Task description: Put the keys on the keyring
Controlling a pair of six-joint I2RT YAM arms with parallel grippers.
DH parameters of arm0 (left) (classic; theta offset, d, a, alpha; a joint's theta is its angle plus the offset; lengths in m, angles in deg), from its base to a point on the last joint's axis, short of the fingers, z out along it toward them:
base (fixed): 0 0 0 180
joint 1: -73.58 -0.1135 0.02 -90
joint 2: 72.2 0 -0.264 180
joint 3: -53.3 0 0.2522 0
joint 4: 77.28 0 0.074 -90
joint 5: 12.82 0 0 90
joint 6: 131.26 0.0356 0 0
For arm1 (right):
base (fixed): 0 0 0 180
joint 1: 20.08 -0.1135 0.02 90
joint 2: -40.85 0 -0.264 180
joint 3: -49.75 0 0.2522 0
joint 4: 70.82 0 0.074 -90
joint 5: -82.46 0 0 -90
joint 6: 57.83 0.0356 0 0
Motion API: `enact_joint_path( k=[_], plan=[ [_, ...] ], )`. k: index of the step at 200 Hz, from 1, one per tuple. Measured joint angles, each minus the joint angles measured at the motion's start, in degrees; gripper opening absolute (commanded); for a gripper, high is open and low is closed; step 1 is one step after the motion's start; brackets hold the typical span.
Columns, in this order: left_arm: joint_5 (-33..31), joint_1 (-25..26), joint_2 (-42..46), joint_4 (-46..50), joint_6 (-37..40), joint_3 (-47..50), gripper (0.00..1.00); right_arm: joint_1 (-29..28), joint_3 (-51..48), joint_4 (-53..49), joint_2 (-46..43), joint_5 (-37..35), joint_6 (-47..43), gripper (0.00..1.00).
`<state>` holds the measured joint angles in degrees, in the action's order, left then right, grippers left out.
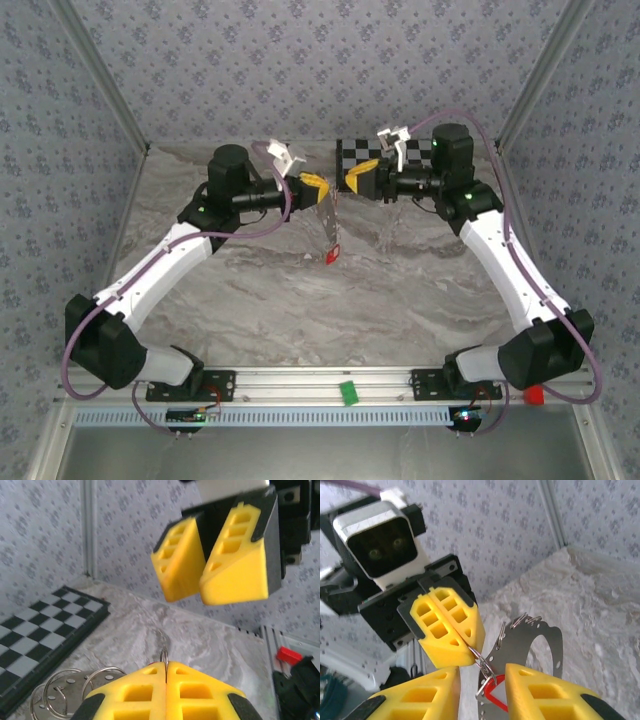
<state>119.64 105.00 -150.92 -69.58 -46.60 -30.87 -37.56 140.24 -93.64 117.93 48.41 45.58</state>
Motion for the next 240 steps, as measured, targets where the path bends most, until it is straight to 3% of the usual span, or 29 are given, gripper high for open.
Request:
enact_joint_path(
  k=[45,93,240],
  plan=[
    [-1.9,0.2,0.5,-8.0,-3.8,0.0,0.0,0.6,-4.3,16.2,0.0,0.0,13.3,0.31],
    [-2.1,0.2,0.5,-10.4,-4.9,0.0,0.0,0.5,-4.6,26.1,0.9,0.3,20.9,0.31],
    [-3.0,0.6,0.5,-10.4,-4.8,0.0,0.0,-1.4,-4.6,27.5,3.6,2.6,23.2,0.23]
  ],
)
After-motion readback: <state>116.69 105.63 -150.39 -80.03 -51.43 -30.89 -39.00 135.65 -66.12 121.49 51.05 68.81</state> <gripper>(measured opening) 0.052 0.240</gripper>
